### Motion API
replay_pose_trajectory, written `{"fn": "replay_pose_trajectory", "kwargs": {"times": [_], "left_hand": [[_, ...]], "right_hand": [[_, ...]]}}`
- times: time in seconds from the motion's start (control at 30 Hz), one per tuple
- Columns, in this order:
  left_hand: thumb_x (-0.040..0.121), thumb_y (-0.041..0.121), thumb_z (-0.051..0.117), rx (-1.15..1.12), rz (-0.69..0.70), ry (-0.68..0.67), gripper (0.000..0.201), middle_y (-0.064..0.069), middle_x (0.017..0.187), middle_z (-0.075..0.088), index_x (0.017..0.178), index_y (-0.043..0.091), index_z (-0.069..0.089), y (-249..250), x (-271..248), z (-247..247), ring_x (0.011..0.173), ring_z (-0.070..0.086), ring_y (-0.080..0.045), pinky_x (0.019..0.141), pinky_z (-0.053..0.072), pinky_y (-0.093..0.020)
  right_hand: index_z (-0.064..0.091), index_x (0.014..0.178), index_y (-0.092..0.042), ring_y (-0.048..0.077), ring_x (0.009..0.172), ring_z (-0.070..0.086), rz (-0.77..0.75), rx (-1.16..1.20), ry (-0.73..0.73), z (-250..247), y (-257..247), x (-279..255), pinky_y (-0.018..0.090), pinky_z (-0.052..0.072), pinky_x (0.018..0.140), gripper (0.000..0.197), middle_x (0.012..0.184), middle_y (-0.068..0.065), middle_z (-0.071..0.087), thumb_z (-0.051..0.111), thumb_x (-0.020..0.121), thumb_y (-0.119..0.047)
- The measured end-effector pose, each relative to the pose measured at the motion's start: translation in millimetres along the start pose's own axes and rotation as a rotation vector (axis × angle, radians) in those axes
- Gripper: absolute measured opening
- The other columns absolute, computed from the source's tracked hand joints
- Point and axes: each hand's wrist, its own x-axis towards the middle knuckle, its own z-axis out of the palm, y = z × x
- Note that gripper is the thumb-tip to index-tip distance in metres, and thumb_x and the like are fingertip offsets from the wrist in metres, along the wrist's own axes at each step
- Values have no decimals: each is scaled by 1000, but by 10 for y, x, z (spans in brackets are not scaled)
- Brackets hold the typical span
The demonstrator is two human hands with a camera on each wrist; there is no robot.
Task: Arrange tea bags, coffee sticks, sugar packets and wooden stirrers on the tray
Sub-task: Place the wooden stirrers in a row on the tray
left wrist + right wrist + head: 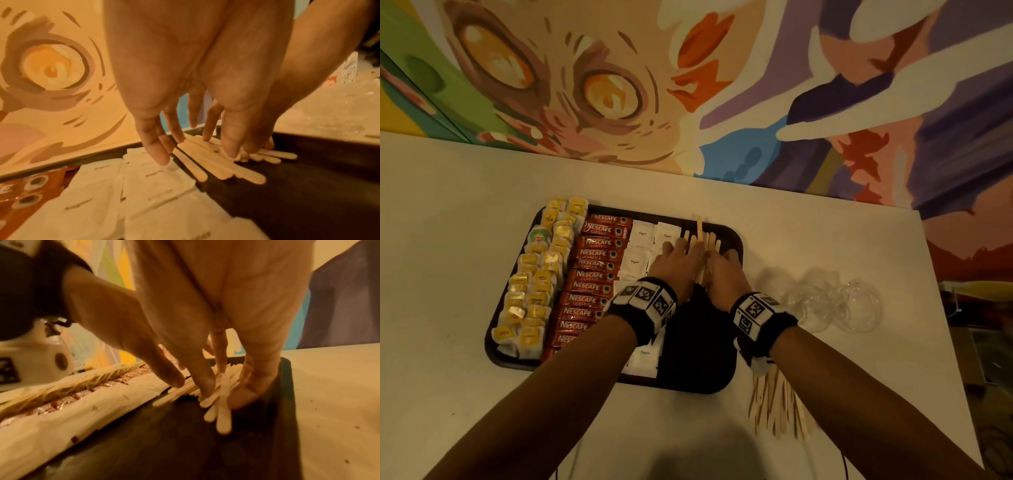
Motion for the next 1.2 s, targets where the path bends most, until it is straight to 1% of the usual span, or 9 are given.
{"fn": "replay_pose_trajectory", "kwargs": {"times": [0.23,0.43,0.57,0.67,0.8,0.9,0.97,1.03,1.2], "left_hand": [[86,15,65,18,7,-110,75,-16,144,26,148,14,22,45,-10,21,131,30,-38,108,35,-44],[91,10,59,1,106,-74,49,-14,143,32,137,9,41,75,-140,10,131,32,-30,111,29,-38],[89,7,61,-86,95,-76,47,-13,138,39,134,11,48,63,-191,55,124,42,-28,108,37,-35],[88,7,62,-127,121,-89,50,-11,136,42,135,11,48,60,-226,88,124,43,-27,106,34,-30],[89,14,63,-97,156,-58,53,-10,138,42,138,16,46,32,-243,142,127,39,-26,106,33,-30],[83,22,70,39,106,-77,66,-7,143,35,142,17,41,-20,-261,167,132,29,-29,106,41,-40],[81,31,72,103,110,-76,70,-6,144,34,141,16,40,-34,-275,186,132,28,-29,104,43,-42],[80,34,73,134,116,-54,71,-5,144,34,140,15,41,-49,-268,210,131,28,-28,104,43,-41],[81,43,70,173,105,-12,72,-5,147,31,141,17,40,-114,-182,207,136,23,-28,105,39,-43]], "right_hand": [[46,132,-4,27,111,52,100,8,79,-81,60,-56,26,42,93,37,133,17,42,51,98,-16],[48,132,-10,31,113,56,98,-1,95,-92,-35,-7,38,48,101,40,139,16,36,59,96,-20],[52,123,-11,31,109,52,83,-43,77,-36,-60,4,39,49,97,32,133,15,35,61,92,-17],[54,119,-9,31,109,50,63,-54,47,-12,-27,-18,38,49,97,27,134,15,34,60,92,-14],[50,120,-10,31,109,49,38,-70,66,-60,4,-66,35,49,93,32,133,15,35,59,90,-9],[39,142,-18,35,127,38,-41,-103,67,-100,-20,-58,41,47,102,59,147,13,26,63,89,-9],[32,149,-21,37,135,29,-136,-260,36,-114,-56,-29,45,41,108,67,154,14,21,64,90,-14],[35,147,-19,37,136,30,-185,-381,29,-106,-79,-1,47,37,111,60,153,14,26,60,93,-19],[48,135,-14,32,126,38,-170,-418,109,-31,-62,-37,41,37,106,43,143,10,42,55,95,-28]]}}
